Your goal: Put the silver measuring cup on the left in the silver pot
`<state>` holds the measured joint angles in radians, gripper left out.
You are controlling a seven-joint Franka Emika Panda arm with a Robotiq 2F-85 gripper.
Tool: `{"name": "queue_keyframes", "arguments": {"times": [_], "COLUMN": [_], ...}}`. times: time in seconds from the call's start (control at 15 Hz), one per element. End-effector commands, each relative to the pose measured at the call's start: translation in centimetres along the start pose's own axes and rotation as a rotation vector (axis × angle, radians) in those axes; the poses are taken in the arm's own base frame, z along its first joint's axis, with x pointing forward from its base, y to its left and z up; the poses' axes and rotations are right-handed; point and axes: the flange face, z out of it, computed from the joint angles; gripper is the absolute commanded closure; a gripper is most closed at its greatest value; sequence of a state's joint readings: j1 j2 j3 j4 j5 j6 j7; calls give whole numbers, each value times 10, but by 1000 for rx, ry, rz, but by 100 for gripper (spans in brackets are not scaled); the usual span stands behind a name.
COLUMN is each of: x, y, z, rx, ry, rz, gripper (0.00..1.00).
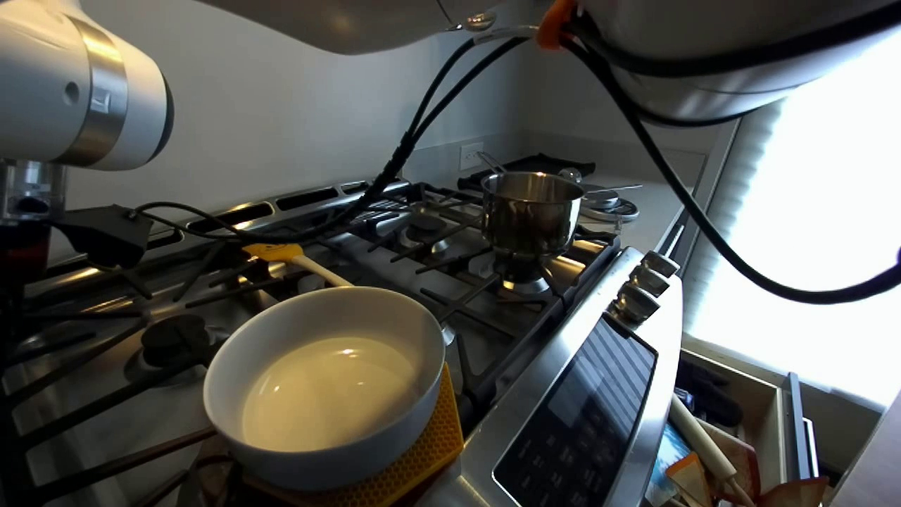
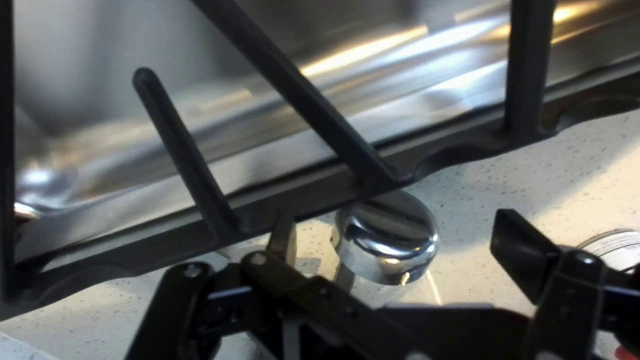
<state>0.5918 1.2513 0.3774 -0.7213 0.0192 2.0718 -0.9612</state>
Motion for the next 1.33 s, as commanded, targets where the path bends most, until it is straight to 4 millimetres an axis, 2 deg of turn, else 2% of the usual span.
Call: {"name": "queue_keyframes", "arguments": {"times": [0.0, 0.33, 0.4, 0.53, 0.67, 0.87, 1.27], "x": [2, 0, 3, 2, 8, 14, 19], "y": [5, 3, 1, 2, 7, 12, 4], "z": [4, 8, 2, 3, -2, 6, 26], "rx": [6, 70, 44, 56, -34, -147, -175], "ry": [44, 81, 54, 62, 65, 93, 131], "rz": [-72, -97, -84, -83, -78, -109, -116], "gripper": [0, 0, 0, 0, 0, 0, 0]}}
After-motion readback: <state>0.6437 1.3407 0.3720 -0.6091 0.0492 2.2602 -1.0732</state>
